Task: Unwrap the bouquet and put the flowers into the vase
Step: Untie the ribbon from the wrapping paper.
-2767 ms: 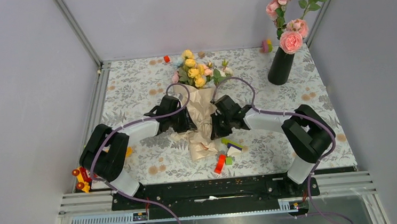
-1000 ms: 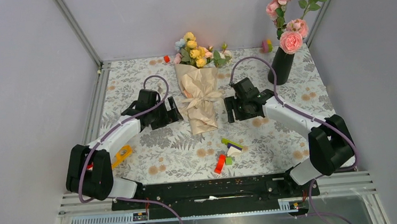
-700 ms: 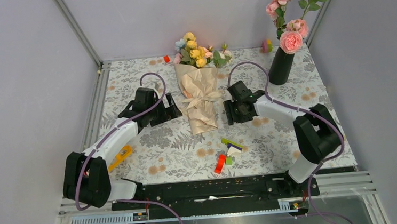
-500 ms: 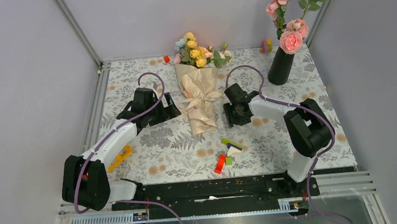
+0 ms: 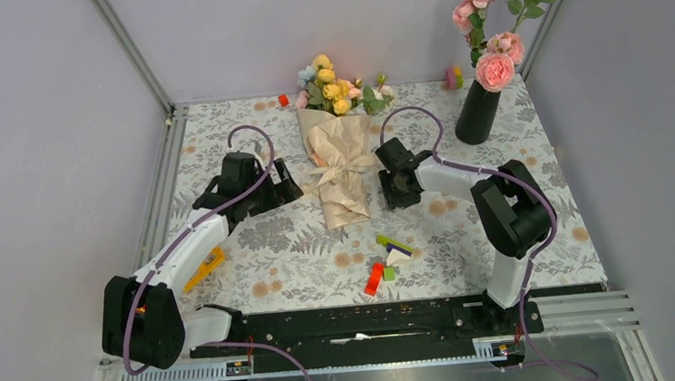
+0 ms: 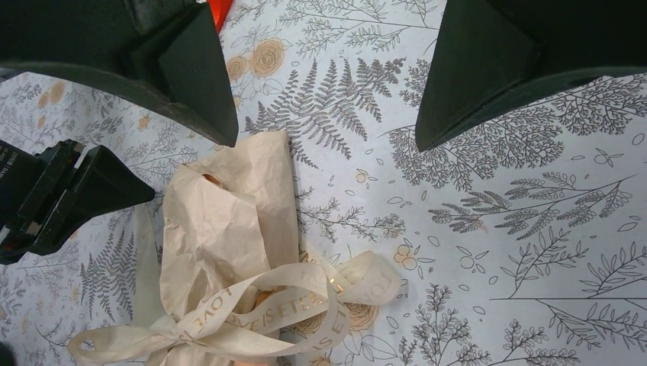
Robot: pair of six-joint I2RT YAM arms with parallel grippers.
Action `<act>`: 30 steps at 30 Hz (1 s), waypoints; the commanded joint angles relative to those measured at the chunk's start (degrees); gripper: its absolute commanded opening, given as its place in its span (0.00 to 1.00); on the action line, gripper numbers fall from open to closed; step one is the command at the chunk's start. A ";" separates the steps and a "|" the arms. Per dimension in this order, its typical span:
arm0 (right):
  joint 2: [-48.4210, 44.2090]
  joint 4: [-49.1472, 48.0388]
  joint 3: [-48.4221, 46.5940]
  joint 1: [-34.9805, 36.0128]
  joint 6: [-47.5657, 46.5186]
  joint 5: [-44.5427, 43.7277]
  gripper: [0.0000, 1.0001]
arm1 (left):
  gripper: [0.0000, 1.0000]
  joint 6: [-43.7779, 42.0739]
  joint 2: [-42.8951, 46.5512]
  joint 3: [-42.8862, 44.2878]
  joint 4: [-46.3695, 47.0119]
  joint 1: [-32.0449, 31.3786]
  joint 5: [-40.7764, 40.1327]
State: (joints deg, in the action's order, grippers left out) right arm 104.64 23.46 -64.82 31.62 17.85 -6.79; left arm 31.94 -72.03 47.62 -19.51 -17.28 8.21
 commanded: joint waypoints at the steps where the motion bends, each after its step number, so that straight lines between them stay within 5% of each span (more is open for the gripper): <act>1: 1.80 0.16 -1.69 0.09 1.17 -2.06 0.46 | 0.92 -0.48 2.52 -0.75 2.04 0.53 -1.67; 10: 3.05 0.14 -0.62 -0.40 2.31 -1.90 0.28 | 0.92 -0.39 3.71 -1.34 2.02 0.80 -1.65; 17: 2.65 0.18 0.11 -0.46 2.08 -0.40 0.00 | 0.92 0.00 3.56 -2.11 2.68 0.84 -1.38; 30: -9.11 -3.47 2.65 -0.42 2.25 2.10 0.00 | 0.92 5.71 1.80 -6.78 10.92 0.84 3.22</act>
State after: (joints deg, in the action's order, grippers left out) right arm 102.06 22.76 -63.18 31.18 19.38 -5.89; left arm 35.09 -70.24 41.67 -14.85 -16.80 9.17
